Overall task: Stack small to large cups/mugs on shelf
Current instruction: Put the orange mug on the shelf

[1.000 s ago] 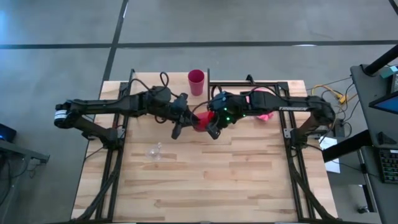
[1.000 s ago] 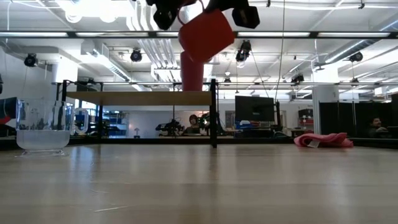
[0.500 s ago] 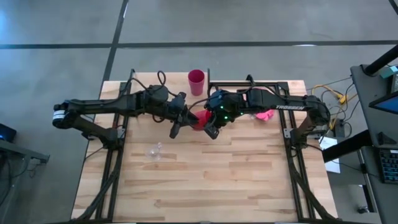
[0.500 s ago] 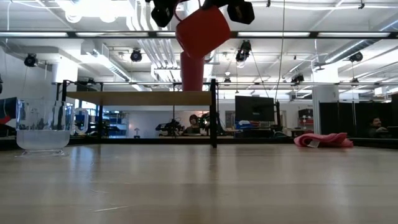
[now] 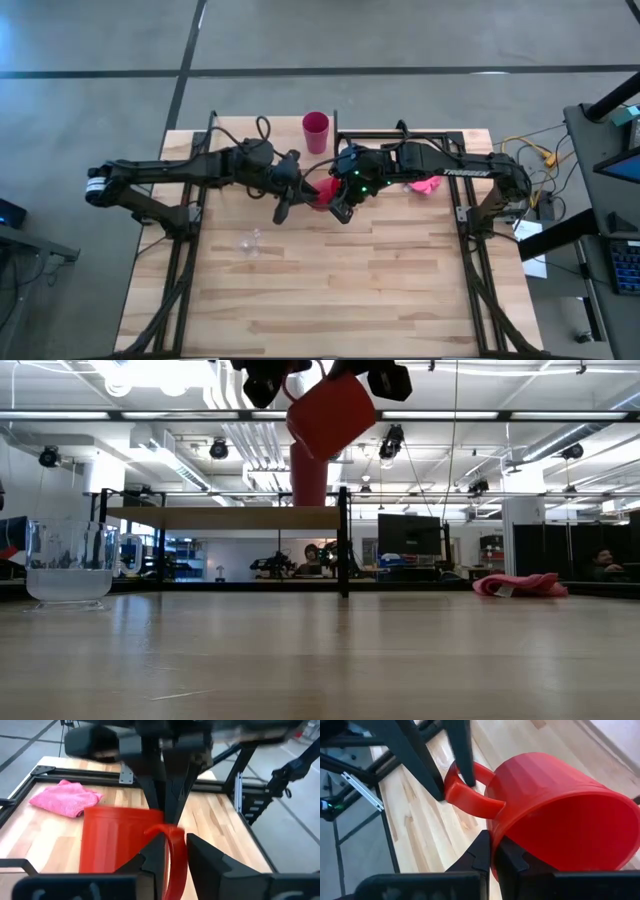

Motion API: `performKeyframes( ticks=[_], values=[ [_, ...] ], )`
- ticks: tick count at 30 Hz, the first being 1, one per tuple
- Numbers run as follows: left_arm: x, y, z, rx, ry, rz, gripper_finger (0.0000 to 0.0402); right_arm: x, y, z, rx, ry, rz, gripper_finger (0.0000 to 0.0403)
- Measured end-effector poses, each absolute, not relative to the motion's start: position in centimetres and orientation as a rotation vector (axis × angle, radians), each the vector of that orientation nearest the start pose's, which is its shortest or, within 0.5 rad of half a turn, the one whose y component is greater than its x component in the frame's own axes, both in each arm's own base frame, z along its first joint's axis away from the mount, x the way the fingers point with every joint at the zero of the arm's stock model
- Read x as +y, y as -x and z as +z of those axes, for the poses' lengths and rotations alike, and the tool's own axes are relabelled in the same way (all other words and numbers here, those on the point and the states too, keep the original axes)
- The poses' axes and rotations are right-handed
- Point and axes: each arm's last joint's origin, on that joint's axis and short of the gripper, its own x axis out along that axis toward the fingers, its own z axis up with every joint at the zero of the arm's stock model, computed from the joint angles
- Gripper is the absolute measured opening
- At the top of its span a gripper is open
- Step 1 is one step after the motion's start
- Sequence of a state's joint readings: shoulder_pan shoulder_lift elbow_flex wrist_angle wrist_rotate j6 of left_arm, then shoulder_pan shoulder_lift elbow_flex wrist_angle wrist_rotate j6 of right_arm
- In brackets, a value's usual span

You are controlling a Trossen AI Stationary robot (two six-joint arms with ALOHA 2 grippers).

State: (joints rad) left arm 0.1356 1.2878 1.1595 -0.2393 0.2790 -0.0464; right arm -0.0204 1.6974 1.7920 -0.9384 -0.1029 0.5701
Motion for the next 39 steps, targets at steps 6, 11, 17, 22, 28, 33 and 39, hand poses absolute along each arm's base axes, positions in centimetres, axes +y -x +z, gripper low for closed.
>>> performKeyframes(
  ticks=[6,11,17,22,28,33,39],
  values=[
    [3.19,-28.44,35.06,0.367,0.112,-0.092,0.0099,-0.45,-35.24,38.38,0.808,-0.585,-0.156,0.0009],
    [3.20,-28.45,35.25,0.352,0.109,-0.087,0.0111,-0.44,-35.10,38.47,0.808,-0.585,-0.156,0.0008],
    [3.20,-28.40,35.44,0.338,0.107,-0.086,0.0112,-0.42,-35.07,38.51,0.807,-0.585,-0.154,0.0008],
    [3.21,-28.39,35.45,0.337,0.107,-0.086,0.0112,-0.42,-35.04,38.46,0.812,-0.585,-0.155,0.0008],
    [3.21,-28.40,35.55,0.332,0.106,-0.086,0.0112,-0.40,-35.06,38.32,0.822,-0.590,-0.158,0.0008],
    [3.22,-28.46,35.76,0.309,0.102,-0.086,0.0112,-0.41,-35.40,37.88,0.836,-0.592,-0.162,0.0009],
    [3.23,-28.45,35.81,0.305,0.101,-0.082,0.0112,-0.41,-35.70,37.58,0.840,-0.591,-0.164,0.0008]
  ],
)
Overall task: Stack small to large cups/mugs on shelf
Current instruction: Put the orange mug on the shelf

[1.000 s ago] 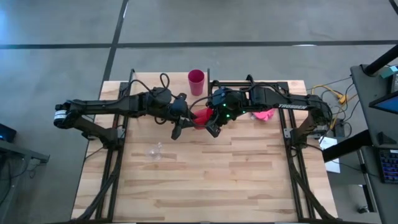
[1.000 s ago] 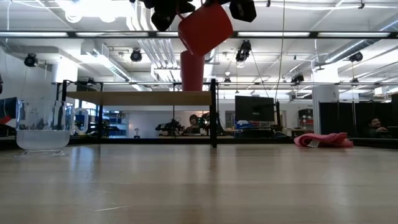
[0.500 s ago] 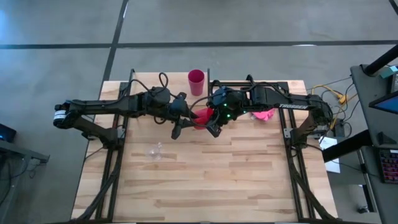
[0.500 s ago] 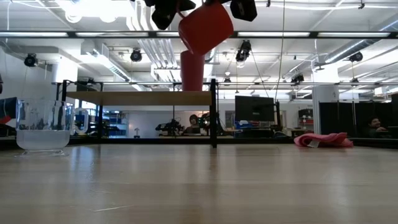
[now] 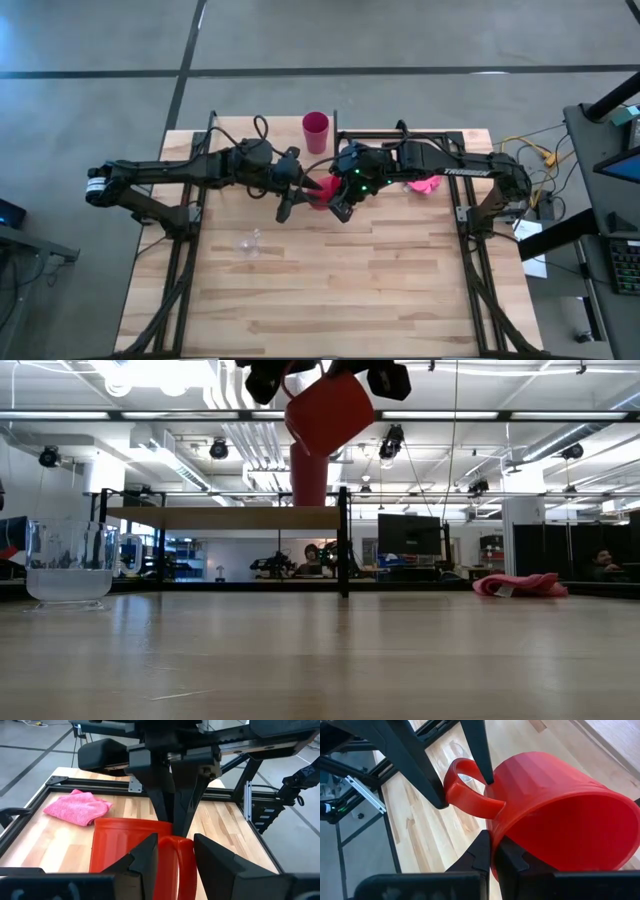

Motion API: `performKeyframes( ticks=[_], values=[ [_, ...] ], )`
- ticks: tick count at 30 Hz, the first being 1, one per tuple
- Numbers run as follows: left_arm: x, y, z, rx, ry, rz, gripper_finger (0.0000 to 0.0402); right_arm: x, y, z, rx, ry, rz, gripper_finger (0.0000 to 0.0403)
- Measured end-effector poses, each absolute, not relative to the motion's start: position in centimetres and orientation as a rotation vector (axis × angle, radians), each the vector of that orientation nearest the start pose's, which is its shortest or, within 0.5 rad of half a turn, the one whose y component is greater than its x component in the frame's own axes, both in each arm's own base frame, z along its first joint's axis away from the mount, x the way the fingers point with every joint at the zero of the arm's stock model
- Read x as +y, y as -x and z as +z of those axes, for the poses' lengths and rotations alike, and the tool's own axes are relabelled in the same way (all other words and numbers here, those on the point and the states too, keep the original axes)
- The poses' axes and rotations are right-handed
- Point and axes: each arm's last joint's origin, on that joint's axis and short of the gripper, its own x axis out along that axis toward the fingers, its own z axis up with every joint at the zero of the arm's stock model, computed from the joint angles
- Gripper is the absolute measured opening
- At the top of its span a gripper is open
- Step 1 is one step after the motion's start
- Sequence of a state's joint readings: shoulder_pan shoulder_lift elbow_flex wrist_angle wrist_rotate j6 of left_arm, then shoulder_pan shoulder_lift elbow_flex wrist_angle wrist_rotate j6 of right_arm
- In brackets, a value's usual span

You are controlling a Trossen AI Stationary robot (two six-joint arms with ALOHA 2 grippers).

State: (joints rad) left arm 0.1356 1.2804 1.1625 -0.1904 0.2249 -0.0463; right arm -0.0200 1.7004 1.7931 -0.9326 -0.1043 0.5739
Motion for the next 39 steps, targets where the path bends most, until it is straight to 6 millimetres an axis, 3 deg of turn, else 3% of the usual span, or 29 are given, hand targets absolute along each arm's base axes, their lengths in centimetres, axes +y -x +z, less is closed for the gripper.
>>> performKeyframes(
  ticks=[21,31,39],
  values=[
    [3.39,-28.54,35.66,0.311,0.096,-0.027,0.0110,-0.45,-36.02,37.87,0.794,-0.584,-0.153,0.0008],
    [3.48,-28.57,35.53,0.319,0.090,0.000,0.0039,-0.45,-35.97,37.83,0.800,-0.590,-0.159,0.0009],
    [3.48,-28.52,35.43,0.329,0.090,0.001,0.0033,-0.44,-36.00,37.83,0.799,-0.591,-0.155,0.0013]
  ],
)
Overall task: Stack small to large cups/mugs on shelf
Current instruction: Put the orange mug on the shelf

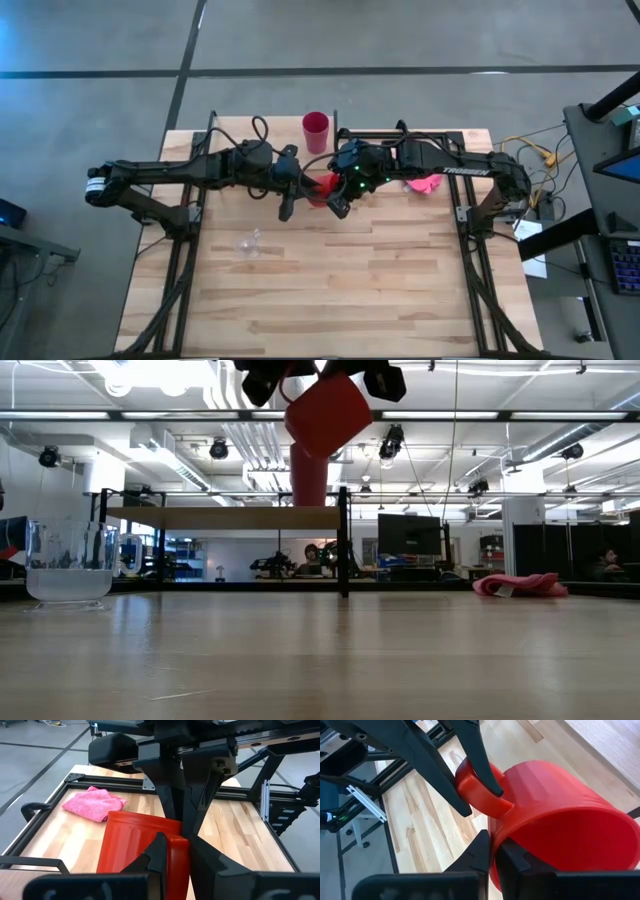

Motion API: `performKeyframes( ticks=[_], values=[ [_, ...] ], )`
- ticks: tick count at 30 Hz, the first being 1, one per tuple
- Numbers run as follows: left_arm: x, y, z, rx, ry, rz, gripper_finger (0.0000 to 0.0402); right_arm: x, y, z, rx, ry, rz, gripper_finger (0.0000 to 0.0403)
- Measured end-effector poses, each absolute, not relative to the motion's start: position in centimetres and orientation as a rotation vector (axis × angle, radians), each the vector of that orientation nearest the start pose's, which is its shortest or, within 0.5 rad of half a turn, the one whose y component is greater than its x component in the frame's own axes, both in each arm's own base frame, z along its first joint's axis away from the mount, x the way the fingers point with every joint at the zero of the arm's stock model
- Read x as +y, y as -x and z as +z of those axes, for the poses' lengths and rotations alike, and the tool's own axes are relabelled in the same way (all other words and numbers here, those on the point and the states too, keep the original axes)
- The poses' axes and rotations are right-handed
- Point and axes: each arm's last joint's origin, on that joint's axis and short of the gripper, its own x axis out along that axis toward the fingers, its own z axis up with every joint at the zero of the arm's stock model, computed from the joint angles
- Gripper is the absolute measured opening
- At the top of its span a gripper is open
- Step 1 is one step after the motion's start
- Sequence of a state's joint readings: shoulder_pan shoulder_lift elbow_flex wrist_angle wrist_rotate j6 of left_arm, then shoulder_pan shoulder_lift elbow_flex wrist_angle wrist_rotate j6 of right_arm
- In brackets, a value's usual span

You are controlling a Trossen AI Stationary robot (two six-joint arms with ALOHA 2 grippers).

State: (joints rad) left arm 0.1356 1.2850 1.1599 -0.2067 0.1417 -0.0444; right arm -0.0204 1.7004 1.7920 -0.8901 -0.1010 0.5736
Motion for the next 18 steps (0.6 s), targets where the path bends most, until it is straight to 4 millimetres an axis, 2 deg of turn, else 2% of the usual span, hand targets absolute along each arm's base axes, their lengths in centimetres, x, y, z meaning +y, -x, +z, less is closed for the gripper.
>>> performKeyframes(
  ticks=[12,18],
  values=[
    [3.49,-28.31,35.27,0.354,0.096,0.015,0.0032,-0.41,-35.94,38.00,0.790,-0.587,-0.143,0.0049],
    [3.49,-28.25,35.26,0.357,0.096,0.020,0.0032,-0.39,-35.34,38.70,0.770,-0.590,-0.139,0.0056]
  ],
)
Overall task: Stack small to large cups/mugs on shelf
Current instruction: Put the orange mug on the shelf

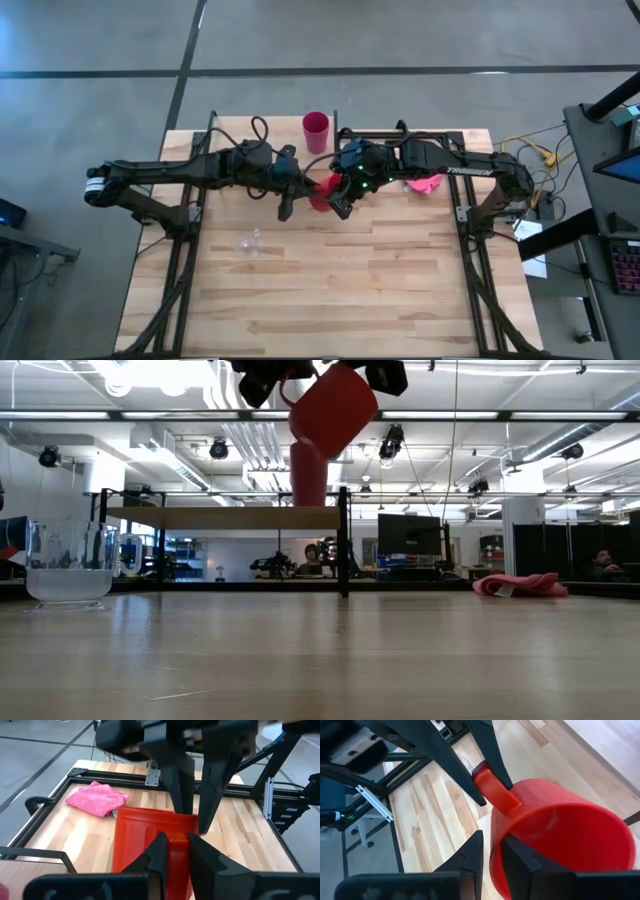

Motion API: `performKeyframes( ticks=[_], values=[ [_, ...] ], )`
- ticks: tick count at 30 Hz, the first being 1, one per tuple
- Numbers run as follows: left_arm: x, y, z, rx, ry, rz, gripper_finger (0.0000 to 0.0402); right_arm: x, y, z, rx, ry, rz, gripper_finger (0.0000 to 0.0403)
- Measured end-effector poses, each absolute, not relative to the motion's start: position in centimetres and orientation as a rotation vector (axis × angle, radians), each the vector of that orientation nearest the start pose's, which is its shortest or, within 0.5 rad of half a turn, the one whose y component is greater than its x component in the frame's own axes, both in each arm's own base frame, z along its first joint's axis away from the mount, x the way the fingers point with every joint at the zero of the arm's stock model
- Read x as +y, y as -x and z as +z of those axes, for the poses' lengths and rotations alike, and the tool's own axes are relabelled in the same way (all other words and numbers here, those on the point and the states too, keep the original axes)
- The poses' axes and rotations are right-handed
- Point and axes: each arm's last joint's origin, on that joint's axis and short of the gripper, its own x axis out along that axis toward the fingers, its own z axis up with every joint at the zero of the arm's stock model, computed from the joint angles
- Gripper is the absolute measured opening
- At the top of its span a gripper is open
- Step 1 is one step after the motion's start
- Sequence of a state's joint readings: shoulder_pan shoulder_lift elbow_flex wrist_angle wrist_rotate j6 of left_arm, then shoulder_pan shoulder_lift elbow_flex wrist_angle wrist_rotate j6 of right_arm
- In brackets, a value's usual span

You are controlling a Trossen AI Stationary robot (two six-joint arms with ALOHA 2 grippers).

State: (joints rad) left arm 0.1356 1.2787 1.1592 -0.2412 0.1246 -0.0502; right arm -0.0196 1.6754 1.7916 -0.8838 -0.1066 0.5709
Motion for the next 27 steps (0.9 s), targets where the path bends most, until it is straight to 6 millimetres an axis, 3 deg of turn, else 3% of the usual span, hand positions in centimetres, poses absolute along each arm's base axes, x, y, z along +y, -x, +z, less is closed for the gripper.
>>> performKeyframes(
  ticks=[8,16,21,27],
  values=[
    [3.7,-27.8,34.2,0.462,0.116,0.108,0.0032,0.1,-33.5,41.3,0.677,-0.593,-0.088,0.0056],
    [3.7,-27.5,34.7,0.451,0.161,0.123,0.0032,0.7,-31.7,43.3,0.597,-0.558,-0.043,0.0056],
    [3.5,-26.0,35.7,0.419,0.211,0.144,0.0032,0.9,-31.1,43.7,0.590,-0.542,-0.035,0.0056],
    [3.2,-22.8,37.1,0.419,0.206,0.266,0.0032,1.0,-30.2,44.3,0.580,-0.520,-0.022,0.0056]
  ],
)
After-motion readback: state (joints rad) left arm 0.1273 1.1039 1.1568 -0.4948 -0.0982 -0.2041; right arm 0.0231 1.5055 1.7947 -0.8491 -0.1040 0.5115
